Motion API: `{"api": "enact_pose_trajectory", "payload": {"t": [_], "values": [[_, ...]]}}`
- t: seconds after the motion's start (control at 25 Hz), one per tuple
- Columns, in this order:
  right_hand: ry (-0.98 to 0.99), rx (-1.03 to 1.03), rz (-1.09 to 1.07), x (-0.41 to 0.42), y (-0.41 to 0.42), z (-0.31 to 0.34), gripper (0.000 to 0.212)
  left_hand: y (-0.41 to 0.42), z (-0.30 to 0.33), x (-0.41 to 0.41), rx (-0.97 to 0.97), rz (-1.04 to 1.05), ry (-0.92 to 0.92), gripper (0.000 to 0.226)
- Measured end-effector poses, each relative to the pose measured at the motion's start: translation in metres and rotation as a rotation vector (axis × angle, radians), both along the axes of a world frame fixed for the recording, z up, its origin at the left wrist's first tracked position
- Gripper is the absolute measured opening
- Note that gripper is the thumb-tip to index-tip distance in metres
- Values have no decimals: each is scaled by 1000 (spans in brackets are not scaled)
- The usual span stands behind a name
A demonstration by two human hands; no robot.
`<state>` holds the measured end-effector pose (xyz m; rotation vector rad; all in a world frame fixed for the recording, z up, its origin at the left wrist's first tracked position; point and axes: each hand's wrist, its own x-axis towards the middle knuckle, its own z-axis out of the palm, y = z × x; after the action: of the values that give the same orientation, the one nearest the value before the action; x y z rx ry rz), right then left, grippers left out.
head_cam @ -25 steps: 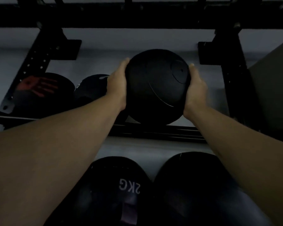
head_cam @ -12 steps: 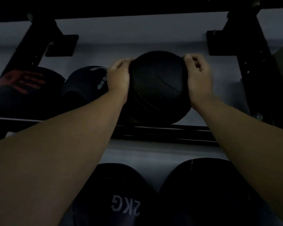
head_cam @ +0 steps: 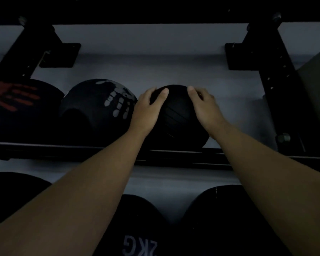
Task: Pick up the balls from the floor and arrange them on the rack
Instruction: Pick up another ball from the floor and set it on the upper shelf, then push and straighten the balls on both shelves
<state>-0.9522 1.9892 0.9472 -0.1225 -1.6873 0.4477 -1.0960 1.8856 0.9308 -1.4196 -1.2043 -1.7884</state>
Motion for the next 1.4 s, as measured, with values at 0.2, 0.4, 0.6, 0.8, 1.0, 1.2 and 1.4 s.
{"api": "enact_pose_trajectory", "payload": {"t": [0.2,0.4,0.6,0.8,1.0,1.2,1.4], "values": [[-21,-77,-66,-18,17,-22,65,17,-16,-16,-128,133,16,68],[16,-43,-29,-19,21,-26,64,16,-18,-16,-127,150,31,66],[43,28,-30,-19,16,-34,65,16,-23,-13,-141,137,34,68],[-72,60,-126,-15,8,-45,66,5,-36,-8,-250,165,73,78],[-270,89,-224,12,2,-77,74,-12,-58,-9,-350,205,118,91],[-449,162,-359,49,-7,-127,83,-20,-103,9,-416,322,169,105],[-419,174,-311,89,-10,-163,69,-21,-149,46,-460,332,196,88]]}}
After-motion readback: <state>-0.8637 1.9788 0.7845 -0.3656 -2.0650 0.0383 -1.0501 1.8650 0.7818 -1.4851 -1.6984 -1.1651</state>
